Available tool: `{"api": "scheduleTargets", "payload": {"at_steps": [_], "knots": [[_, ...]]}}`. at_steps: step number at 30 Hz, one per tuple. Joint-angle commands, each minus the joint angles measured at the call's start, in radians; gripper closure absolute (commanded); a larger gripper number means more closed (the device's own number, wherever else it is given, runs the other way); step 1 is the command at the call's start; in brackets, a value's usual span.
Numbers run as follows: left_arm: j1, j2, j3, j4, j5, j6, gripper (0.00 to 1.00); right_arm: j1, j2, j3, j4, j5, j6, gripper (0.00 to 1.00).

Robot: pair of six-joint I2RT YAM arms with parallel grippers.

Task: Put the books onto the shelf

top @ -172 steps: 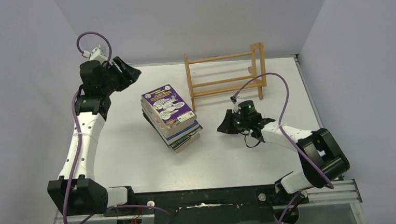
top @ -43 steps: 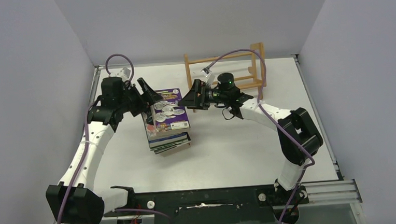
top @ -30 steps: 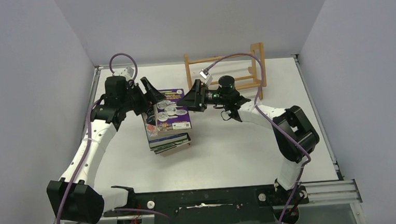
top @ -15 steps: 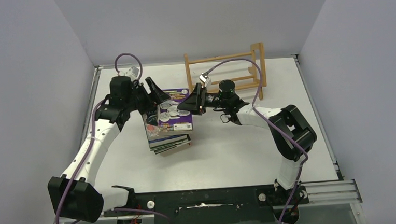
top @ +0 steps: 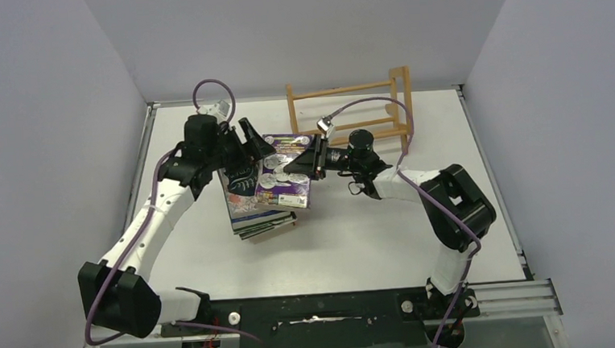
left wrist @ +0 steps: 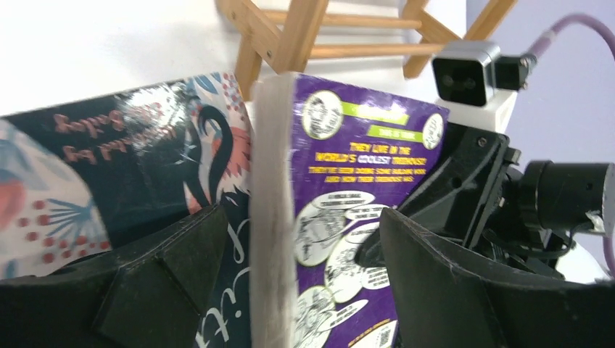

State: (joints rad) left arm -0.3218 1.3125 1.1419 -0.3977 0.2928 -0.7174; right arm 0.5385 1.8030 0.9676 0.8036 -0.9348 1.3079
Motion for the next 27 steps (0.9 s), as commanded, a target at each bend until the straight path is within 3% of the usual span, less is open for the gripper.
{"api": "scheduleTargets", "payload": {"at_steps": [1, 4, 7, 11, 14, 19, 27], "knots": [[0.038, -0.023, 0.144, -0.098, -0.135, 0.073, 0.23, -0.063, -0.126, -0.026, 0.078, 0.002, -0.037, 0.93], [0.136, -0.063, 0.177, -0.108, -0.162, 0.090, 0.24, -0.115, -0.201, 0.002, -0.058, 0.007, -0.143, 0.95], [0.215, -0.091, 0.186, -0.091, -0.164, 0.106, 0.24, -0.154, -0.271, 0.098, -0.358, 0.061, -0.346, 0.97], [0.228, -0.108, 0.154, -0.018, -0.154, 0.124, 0.31, -0.156, -0.273, 0.322, -0.767, 0.307, -0.655, 1.00], [0.231, -0.112, 0.117, 0.042, -0.134, 0.112, 0.34, -0.147, -0.215, 0.466, -0.935, 0.533, -0.781, 1.00], [0.235, -0.086, 0.117, 0.054, -0.116, 0.120, 0.35, -0.111, -0.134, 0.634, -1.038, 0.790, -0.881, 1.00], [0.239, -0.073, 0.066, 0.096, -0.073, 0.105, 0.35, -0.073, -0.007, 0.759, -1.073, 0.991, -0.986, 1.00]]}}
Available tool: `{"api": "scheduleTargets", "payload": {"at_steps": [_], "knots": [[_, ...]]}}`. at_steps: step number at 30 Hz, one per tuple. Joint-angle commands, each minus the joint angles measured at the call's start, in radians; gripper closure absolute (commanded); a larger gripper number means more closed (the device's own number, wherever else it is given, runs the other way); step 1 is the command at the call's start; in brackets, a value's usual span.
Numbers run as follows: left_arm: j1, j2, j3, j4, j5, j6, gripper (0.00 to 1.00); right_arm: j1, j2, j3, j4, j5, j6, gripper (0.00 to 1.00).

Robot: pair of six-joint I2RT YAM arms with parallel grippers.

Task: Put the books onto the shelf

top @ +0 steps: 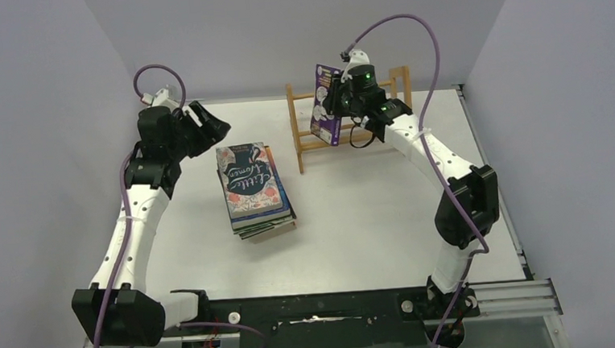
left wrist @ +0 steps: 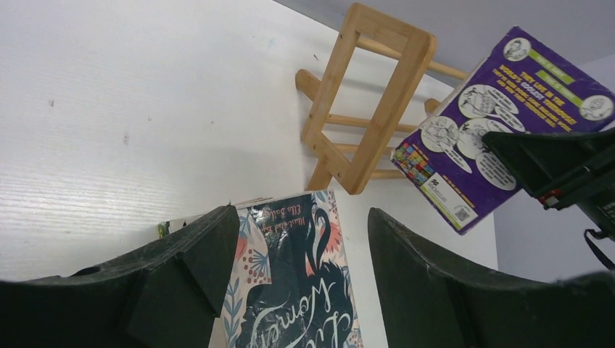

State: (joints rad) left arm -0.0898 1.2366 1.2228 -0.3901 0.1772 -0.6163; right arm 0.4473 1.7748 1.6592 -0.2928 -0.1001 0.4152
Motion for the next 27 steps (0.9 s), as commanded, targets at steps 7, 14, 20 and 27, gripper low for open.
{"api": "scheduleTargets", "payload": {"at_steps": [7, 14, 20, 27], "knots": [[0.009, 0.001, -0.068, 0.127, 0.061, -0.005, 0.36, 0.034, 0.071, 0.004, 0.175, 0.182, -0.152, 1.00], [0.010, -0.004, -0.126, 0.156, 0.071, -0.015, 0.36, 0.061, 0.121, 0.002, 0.250, 0.186, -0.192, 1.00], [0.010, -0.014, -0.148, 0.162, 0.067, -0.017, 0.36, 0.091, 0.179, 0.065, 0.250, 0.183, -0.209, 1.00], [0.013, -0.029, -0.171, 0.168, 0.072, -0.019, 0.36, 0.120, 0.242, 0.156, 0.230, 0.197, -0.220, 1.00]]}}
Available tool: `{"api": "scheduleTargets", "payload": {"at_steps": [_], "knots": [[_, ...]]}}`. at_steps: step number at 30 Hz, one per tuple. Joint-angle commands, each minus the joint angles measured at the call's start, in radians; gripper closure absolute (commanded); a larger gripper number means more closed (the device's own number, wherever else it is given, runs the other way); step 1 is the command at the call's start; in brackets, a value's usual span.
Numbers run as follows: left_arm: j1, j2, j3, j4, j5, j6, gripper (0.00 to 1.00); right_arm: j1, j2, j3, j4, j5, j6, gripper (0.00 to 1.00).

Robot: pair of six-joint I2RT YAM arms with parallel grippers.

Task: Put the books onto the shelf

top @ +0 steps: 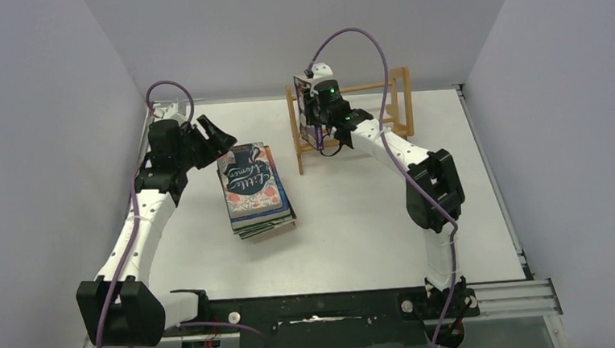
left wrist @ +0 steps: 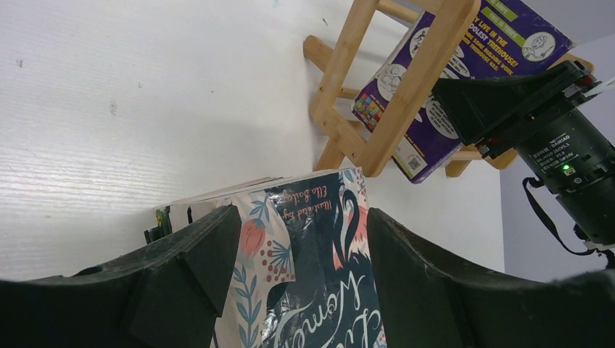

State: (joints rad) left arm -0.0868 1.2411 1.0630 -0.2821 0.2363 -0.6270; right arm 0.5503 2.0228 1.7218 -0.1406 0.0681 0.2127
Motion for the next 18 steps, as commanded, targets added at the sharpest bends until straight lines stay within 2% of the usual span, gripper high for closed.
{"api": "scheduleTargets", "payload": {"at_steps": [1, 9, 15, 18], "knots": [[0.011, -0.036, -0.014, 0.059, 0.013, -0.009, 0.36, 0.019, 0.002, 0.103, 0.078, 0.032, -0.018, 1.00], [0.013, -0.045, -0.027, 0.057, 0.016, -0.006, 0.36, 0.032, 0.061, 0.174, 0.065, 0.047, -0.022, 0.98], [0.014, -0.048, -0.025, 0.048, 0.008, -0.002, 0.36, 0.038, 0.059, 0.172, 0.076, 0.048, -0.022, 0.77], [0.015, -0.048, -0.023, 0.046, 0.006, -0.001, 0.36, 0.039, 0.047, 0.158, 0.087, 0.053, -0.027, 0.72]]}}
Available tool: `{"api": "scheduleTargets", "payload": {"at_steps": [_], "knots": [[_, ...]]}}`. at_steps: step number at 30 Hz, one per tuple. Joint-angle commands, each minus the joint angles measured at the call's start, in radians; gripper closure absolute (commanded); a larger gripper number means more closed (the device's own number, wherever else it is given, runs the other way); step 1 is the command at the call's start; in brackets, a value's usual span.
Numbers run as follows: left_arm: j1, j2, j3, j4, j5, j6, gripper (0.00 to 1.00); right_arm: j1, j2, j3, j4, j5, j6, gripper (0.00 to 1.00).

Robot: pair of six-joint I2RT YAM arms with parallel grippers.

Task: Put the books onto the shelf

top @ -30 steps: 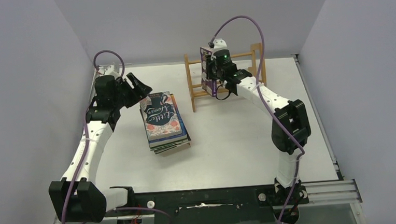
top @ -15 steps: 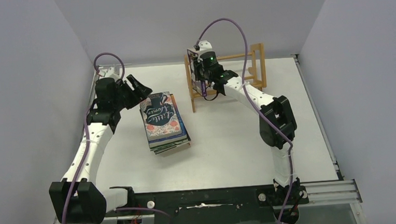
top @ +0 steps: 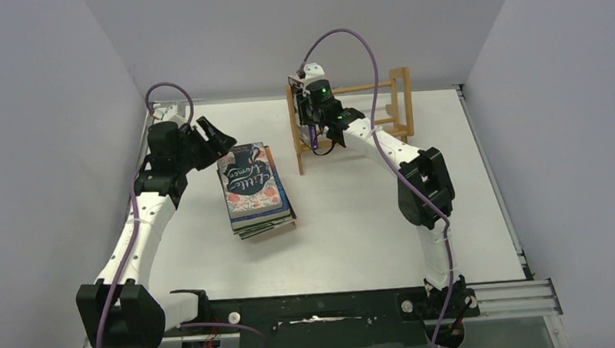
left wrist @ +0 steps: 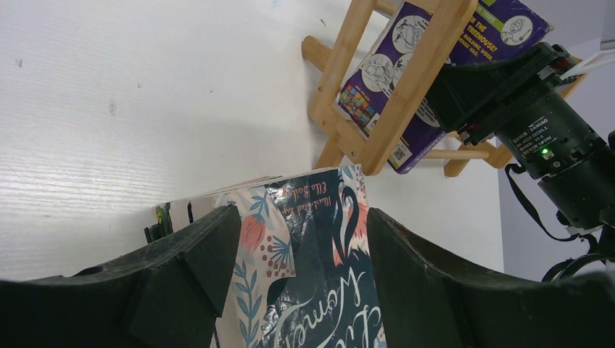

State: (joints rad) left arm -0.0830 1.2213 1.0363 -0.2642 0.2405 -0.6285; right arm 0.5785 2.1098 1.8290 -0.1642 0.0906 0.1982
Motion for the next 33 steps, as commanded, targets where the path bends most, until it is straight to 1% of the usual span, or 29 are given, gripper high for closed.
{"api": "scheduleTargets", "payload": {"at_steps": [1, 5, 7, 8, 17, 27, 32, 33], "knots": [[0.011, -0.028, 0.004, 0.028, 0.002, 0.000, 0.36, 0.012, -0.046, 0.043, 0.118, 0.028, -0.015, 0.71], [0.012, -0.028, 0.004, 0.027, 0.002, 0.000, 0.36, 0.015, -0.054, 0.035, 0.130, 0.022, -0.016, 0.66], [0.012, -0.031, 0.004, 0.025, 0.001, 0.001, 0.36, 0.018, -0.053, 0.037, 0.128, 0.021, -0.016, 0.60], [0.014, -0.032, 0.004, 0.024, 0.001, 0.001, 0.36, 0.018, -0.053, 0.038, 0.129, 0.021, -0.016, 0.59], [0.018, -0.041, -0.002, 0.020, 0.003, 0.001, 0.36, 0.027, -0.077, 0.028, 0.131, 0.027, -0.012, 0.59], [0.019, -0.043, -0.007, 0.029, 0.013, -0.010, 0.36, 0.032, -0.155, -0.042, 0.147, 0.047, -0.007, 0.58], [0.019, -0.042, 0.001, 0.027, 0.011, -0.012, 0.36, 0.035, -0.218, -0.081, 0.145, 0.051, 0.000, 0.56], [0.019, -0.040, 0.007, 0.020, 0.007, -0.010, 0.36, 0.037, -0.236, -0.091, 0.141, 0.049, 0.004, 0.53]]}}
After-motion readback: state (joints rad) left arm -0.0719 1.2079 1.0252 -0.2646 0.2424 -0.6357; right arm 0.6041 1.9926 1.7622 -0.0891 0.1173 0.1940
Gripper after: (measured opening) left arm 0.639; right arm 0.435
